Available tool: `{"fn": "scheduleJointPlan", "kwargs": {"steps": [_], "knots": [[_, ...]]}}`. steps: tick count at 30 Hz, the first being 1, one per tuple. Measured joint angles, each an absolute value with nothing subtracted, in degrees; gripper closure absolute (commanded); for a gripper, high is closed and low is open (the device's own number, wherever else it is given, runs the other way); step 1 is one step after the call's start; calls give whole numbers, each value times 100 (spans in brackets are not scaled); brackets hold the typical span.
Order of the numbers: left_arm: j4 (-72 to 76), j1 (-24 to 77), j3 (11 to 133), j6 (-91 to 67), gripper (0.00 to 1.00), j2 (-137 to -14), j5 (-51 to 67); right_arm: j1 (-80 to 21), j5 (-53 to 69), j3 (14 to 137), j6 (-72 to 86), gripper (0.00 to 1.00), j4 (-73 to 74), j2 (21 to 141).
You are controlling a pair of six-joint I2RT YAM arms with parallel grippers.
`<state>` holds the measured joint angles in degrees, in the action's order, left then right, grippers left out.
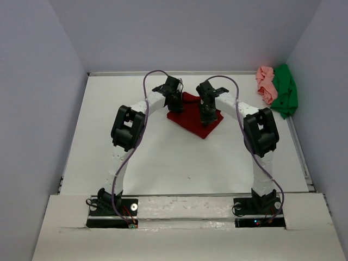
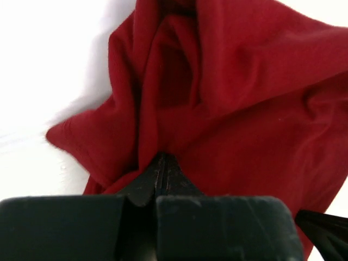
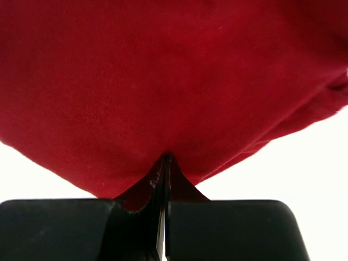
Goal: Fold and stack the t-shirts
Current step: Fold the tshirt
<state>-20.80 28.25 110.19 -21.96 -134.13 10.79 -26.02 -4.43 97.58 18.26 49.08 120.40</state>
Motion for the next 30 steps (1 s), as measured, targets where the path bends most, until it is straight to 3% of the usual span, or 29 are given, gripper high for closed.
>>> {"fn": "scheduleJointPlan", "kwargs": {"steps": [9,15,22,30], "knots": [[-1638,2891,9653,-2578,100,-12687,1079,-2980,-429,8672,2265,100,4584,11614],[-1144,3249,7474,-3044,100,-11271,928,-3422,-478,7546,2781,100,4554,10851],[-803,4431,5605,-3846,100,-9848,679,-3452,-915,6785,3096,100,4565,10324],[-1288,5009,5599,-4195,100,-9349,-47,-3444,-1264,6449,3214,100,4600,9894]]}}
